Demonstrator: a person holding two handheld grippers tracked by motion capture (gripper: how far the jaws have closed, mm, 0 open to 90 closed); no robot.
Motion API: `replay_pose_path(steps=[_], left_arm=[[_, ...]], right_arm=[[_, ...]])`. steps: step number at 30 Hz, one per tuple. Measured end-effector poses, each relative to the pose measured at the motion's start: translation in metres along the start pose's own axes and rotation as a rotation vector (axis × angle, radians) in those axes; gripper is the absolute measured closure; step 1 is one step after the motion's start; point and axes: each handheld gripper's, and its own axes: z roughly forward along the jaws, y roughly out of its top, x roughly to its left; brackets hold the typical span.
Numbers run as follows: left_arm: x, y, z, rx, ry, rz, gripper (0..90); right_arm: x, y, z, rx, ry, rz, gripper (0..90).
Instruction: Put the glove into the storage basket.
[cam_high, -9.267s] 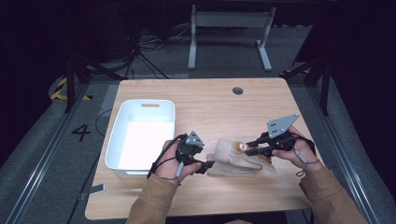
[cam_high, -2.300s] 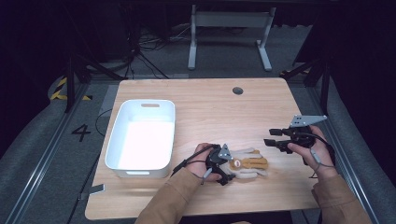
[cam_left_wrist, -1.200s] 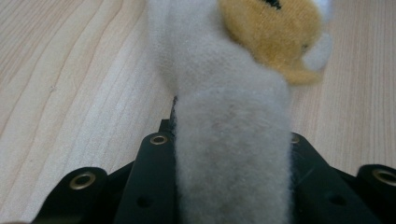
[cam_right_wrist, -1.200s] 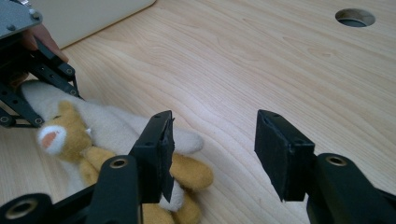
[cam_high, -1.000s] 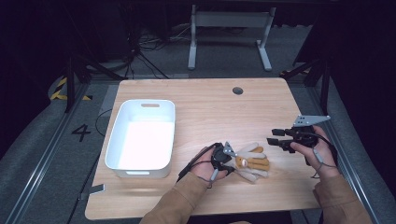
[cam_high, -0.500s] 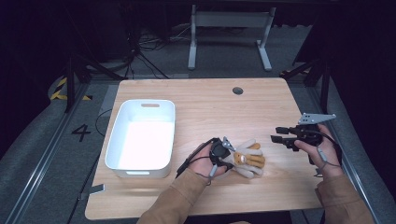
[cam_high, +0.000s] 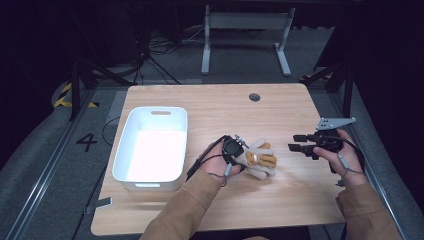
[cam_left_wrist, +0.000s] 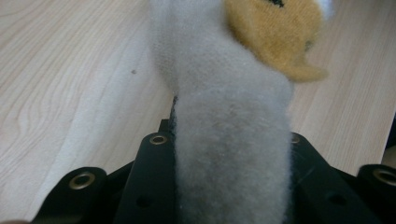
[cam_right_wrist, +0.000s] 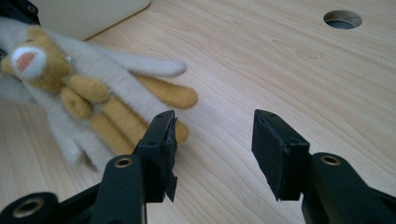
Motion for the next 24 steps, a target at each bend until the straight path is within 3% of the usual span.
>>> replay_pose_path(steps=[14,24], left_arm=[[0.023,-0.01,-0.029,-0.061,0.041,-0.117,71.5],[0.04,-0.013,-0.059,-0.1,0.106,-0.197,71.4]], right_arm=[[-0.011,0.019,0.02,0.072,0.022,0.024,53.7],[-0.013,0.026,0.027,0.103,0.051,0.029,53.7]])
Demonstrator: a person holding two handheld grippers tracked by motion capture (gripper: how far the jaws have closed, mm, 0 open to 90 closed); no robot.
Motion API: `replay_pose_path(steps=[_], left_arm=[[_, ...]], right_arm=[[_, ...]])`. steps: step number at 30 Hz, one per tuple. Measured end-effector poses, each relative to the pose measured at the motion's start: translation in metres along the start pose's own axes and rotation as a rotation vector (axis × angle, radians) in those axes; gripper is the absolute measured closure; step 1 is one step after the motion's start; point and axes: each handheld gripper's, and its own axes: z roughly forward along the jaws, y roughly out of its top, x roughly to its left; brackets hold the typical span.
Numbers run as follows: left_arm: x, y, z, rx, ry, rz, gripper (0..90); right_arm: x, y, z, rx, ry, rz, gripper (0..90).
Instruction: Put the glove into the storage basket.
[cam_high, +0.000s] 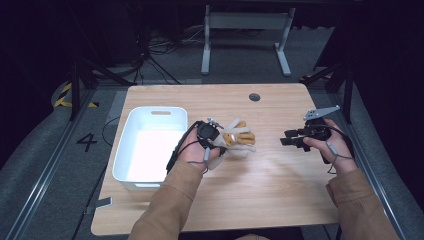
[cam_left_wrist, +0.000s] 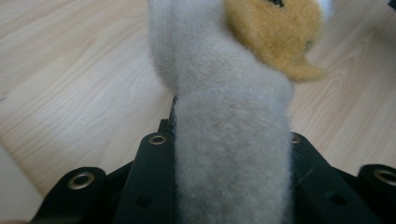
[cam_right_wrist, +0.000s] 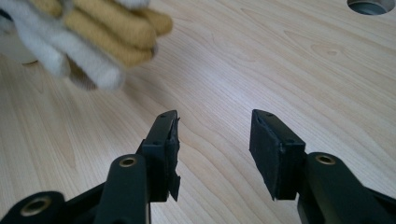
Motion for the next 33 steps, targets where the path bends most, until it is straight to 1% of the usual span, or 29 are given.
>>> replay_pose_path(steps=[3,6,11,16,19,22,23,25,26,27,29,31,33], left_arm=[[0.006,0.002,-0.007,-0.011,0.012,-0.021,71.4],[0.01,0.003,-0.014,-0.019,0.022,-0.031,71.4],[0.014,0.009,-0.021,-0.015,0.035,-0.042,71.4],[0.019,0.015,-0.03,-0.007,0.06,-0.052,71.3],[0.022,0.017,-0.037,0.0,0.08,-0.078,71.3],[0.027,0.019,-0.046,0.015,0.125,-0.116,71.3],[0.029,0.02,-0.051,0.014,0.144,-0.135,71.3],[0.031,0.021,-0.057,0.018,0.157,-0.151,71.3],[0.032,0.022,-0.06,0.017,0.168,-0.158,71.3],[0.033,0.022,-0.064,0.019,0.178,-0.164,71.3],[0.035,0.022,-0.068,0.012,0.181,-0.17,71.1],[0.037,0.023,-0.071,0.011,0.187,-0.18,71.1],[0.04,0.024,-0.073,0.016,0.201,-0.188,71.0]], right_arm=[[0.0,-0.001,0.0,0.008,-0.001,0.004,53.6],[0.0,-0.003,-0.002,0.006,0.005,0.008,53.6],[-0.001,-0.006,-0.005,0.002,0.006,0.014,53.6],[-0.002,-0.009,-0.009,0.0,0.004,0.024,53.6],[-0.002,-0.012,-0.011,-0.001,0.007,0.029,53.5],[-0.003,-0.017,-0.015,-0.006,0.002,0.038,53.6],[-0.004,-0.018,-0.017,-0.004,0.0,0.038,53.6],[-0.004,-0.021,-0.02,-0.014,0.004,0.048,53.7],[-0.005,-0.022,-0.022,-0.021,0.014,0.051,53.7],[-0.004,-0.023,-0.023,-0.024,0.014,0.057,53.7],[-0.005,-0.025,-0.026,-0.028,0.012,0.055,53.6],[-0.005,-0.027,-0.029,-0.031,0.007,0.066,53.7],[-0.005,-0.03,-0.032,-0.031,0.0,0.075,53.7]])
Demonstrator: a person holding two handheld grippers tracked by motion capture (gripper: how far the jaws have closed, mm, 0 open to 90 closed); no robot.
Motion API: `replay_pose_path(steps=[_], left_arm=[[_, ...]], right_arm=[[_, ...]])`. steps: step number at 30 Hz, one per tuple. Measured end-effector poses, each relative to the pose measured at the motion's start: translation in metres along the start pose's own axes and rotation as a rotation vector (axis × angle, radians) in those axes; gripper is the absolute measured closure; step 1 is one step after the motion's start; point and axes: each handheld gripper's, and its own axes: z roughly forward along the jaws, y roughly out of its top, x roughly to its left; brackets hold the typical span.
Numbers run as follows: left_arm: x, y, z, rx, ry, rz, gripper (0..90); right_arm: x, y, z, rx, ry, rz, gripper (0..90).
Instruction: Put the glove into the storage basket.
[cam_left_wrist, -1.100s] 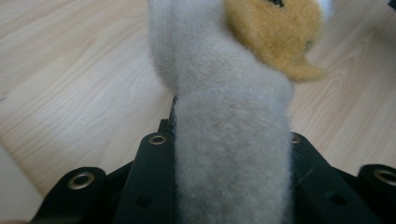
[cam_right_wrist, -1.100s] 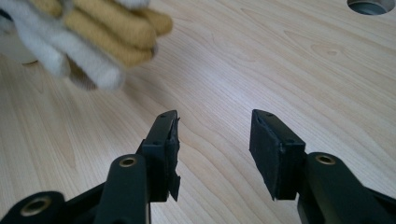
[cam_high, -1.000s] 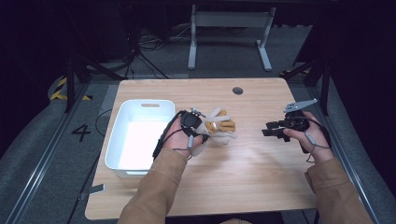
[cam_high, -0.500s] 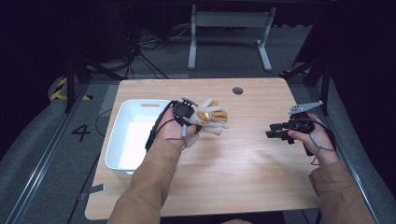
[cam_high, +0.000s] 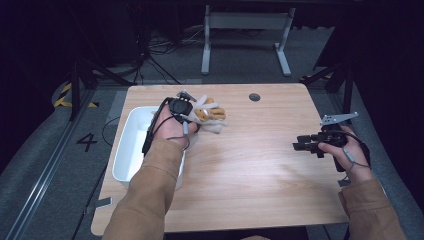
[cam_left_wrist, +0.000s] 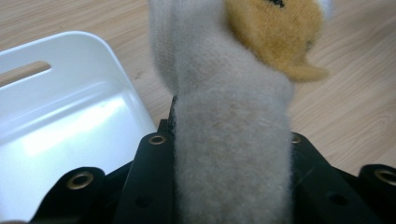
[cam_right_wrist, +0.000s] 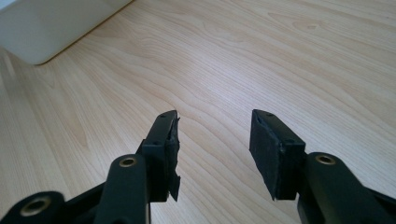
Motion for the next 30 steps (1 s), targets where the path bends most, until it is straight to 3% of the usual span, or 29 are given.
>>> replay_pose_path(steps=[13,18,20,23,30], left_arm=[[0.013,-0.001,-0.014,-0.036,0.038,-0.101,71.1],[0.019,-0.003,-0.023,-0.044,0.048,-0.179,71.1],[0.023,-0.005,-0.025,-0.034,0.059,-0.201,71.1],[0.03,-0.008,-0.026,-0.013,0.08,-0.239,71.1],[0.05,-0.011,-0.028,-0.01,0.121,-0.334,71.0]], right_arm=[[-0.005,-0.005,-0.002,0.01,-0.011,0.019,53.8],[-0.008,-0.002,0.001,-0.007,-0.017,0.022,55.4],[-0.008,-0.001,0.002,-0.015,0.004,0.024,55.4],[-0.009,0.002,0.005,-0.009,-0.001,0.023,55.4],[-0.009,0.007,0.011,0.001,0.009,0.014,55.1]])
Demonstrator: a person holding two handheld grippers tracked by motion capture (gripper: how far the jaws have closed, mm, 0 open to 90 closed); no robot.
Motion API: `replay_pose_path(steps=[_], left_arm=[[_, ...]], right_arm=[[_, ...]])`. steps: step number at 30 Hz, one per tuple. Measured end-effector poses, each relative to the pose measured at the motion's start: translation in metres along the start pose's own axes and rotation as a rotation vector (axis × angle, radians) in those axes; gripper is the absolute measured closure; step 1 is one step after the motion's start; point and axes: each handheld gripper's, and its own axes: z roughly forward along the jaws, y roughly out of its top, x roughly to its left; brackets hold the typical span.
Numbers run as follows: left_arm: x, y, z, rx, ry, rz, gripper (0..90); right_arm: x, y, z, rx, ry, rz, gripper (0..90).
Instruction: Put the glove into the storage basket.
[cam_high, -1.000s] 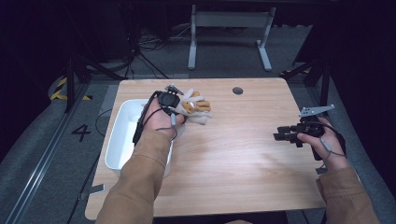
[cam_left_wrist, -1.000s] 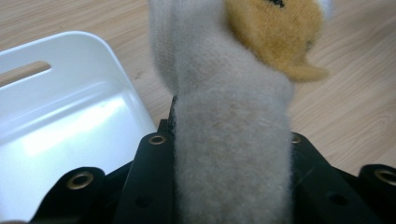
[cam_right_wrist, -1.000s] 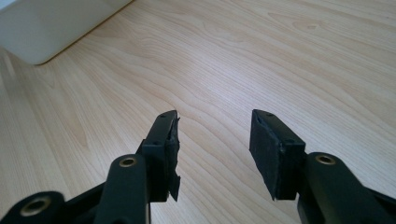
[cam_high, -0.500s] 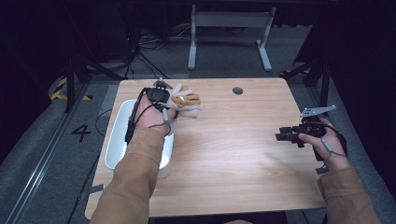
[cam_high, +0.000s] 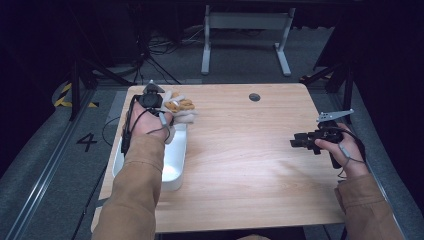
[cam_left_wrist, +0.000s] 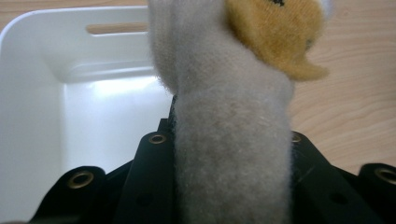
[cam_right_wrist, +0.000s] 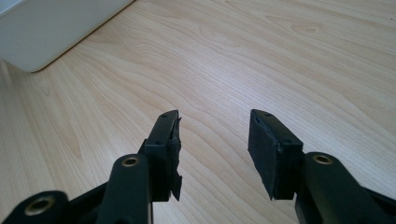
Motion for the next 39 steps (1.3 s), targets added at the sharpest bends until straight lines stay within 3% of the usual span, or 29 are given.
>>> replay_pose_path(steps=[4,12,18,24,27,33,39], left_arm=[[0.013,0.003,0.001,0.007,0.017,-0.074,71.0],[0.024,0.006,0.005,0.008,0.034,-0.148,71.0],[0.024,0.005,0.006,0.022,0.009,-0.198,70.8],[0.033,-0.001,0.012,0.042,0.047,-0.273,70.8],[0.035,-0.002,0.017,0.055,0.094,-0.285,70.8],[0.036,-0.003,0.023,0.062,0.092,-0.302,70.8],[0.038,-0.004,0.021,0.037,0.093,-0.314,70.8]], right_arm=[[-0.001,-0.001,0.0,0.0,0.002,0.003,55.1],[-0.001,-0.002,-0.001,-0.004,-0.002,0.011,55.0],[-0.001,-0.002,0.0,-0.002,0.002,0.014,54.7],[0.0,-0.001,0.001,-0.002,0.004,0.01,54.6],[0.001,-0.001,0.002,0.004,0.004,0.009,54.5],[0.001,-0.001,0.004,0.007,0.008,0.007,54.3],[-0.001,-0.002,0.004,0.005,0.008,0.012,54.3]])
